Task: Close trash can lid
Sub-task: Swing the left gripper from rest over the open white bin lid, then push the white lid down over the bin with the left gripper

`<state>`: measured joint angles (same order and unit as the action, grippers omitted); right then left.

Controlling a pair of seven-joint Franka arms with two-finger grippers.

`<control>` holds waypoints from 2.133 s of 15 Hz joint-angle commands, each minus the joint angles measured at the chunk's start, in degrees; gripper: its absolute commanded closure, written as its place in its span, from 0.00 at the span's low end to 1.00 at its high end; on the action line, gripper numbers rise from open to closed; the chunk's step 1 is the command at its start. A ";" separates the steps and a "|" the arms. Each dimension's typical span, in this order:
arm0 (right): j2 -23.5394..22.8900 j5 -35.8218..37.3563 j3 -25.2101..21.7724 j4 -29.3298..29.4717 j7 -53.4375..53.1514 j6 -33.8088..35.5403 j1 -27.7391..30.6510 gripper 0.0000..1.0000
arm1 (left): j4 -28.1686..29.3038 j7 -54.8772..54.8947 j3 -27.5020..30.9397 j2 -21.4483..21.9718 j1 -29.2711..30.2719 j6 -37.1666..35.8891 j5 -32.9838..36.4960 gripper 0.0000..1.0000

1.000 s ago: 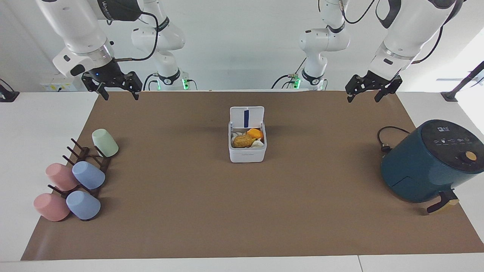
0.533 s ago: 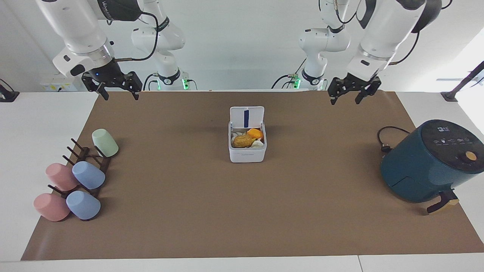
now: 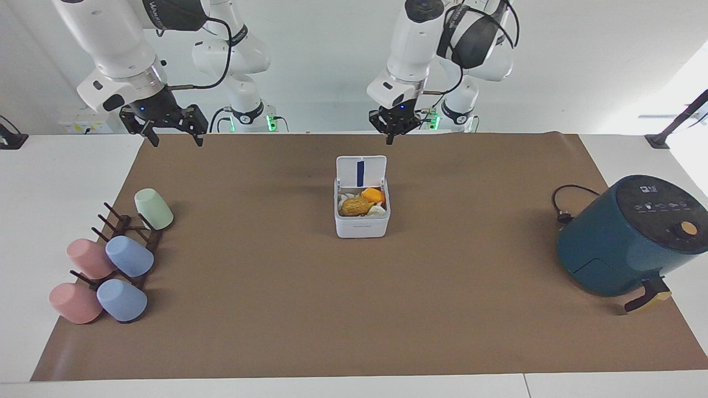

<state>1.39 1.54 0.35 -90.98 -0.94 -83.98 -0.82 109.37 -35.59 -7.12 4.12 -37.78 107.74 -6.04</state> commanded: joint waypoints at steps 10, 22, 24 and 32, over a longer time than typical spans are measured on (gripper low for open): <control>0.36 -0.49 0.35 -0.42 -0.47 -0.13 0.56 0.00 | 0.49 -4.83 1.58 -5.60 0.16 15.03 -1.17 1.00; 0.36 -0.49 0.35 -0.42 -0.47 -0.04 0.56 0.00 | -2.41 -6.34 1.93 -16.85 3.41 27.08 -0.91 1.00; 0.36 -0.49 0.35 -0.42 -0.47 -0.04 0.56 0.00 | -1.97 -5.99 1.93 -17.47 3.33 27.87 -0.73 1.00; 0.36 -0.49 0.35 -0.42 -0.55 -0.04 0.56 0.00 | -0.04 -6.16 1.93 -19.94 2.27 28.93 2.51 1.00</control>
<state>1.39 1.54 0.35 -90.98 -0.94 -83.98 -0.82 107.72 -41.59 -5.05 -13.22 -34.79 134.80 -5.11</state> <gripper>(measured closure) 0.000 0.991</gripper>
